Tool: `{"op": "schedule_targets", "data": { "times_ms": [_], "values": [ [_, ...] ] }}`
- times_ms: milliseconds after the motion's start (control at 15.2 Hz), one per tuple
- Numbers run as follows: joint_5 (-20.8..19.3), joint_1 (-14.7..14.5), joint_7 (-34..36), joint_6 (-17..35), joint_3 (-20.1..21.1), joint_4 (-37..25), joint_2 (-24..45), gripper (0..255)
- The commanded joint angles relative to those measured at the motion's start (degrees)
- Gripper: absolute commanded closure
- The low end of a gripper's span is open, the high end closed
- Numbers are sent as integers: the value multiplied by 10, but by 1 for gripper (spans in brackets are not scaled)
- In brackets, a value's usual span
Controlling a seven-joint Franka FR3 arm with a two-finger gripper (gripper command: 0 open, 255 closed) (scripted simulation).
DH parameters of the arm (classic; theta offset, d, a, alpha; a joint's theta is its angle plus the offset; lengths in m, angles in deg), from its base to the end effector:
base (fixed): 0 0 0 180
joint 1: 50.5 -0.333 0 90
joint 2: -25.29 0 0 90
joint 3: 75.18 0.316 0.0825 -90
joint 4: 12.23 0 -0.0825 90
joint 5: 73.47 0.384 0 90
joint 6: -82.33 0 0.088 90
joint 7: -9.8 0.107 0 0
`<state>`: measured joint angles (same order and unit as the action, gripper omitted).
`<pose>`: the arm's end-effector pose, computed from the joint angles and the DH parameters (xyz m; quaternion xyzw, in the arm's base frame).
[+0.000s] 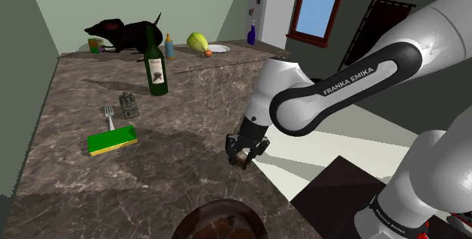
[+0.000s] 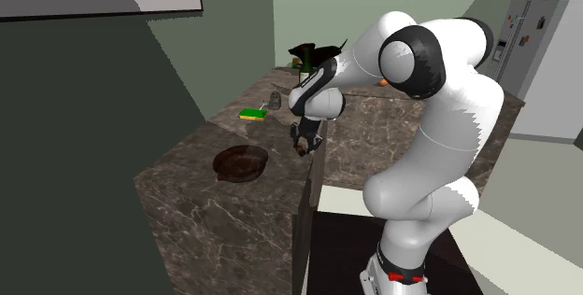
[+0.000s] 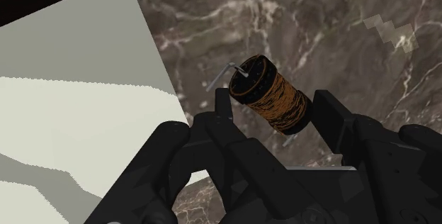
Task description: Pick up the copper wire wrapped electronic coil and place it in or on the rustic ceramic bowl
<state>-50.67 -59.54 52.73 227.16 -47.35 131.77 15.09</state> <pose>0.3762 0.2755 0.3544 -0.9712 0.2024 -0.0142 0.1246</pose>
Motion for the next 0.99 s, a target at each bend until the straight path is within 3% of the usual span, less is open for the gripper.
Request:
{"op": "schedule_targets", "data": {
  "times_ms": [0, 264, 924],
  "values": [
    [0, 0, 0, 0, 0, 0, 0, 255],
    [0, 0, 0, 0, 0, 0, 0, 255],
    [-3, 1, 9, -89, -13, -35, -55, 255]
  ]
}}
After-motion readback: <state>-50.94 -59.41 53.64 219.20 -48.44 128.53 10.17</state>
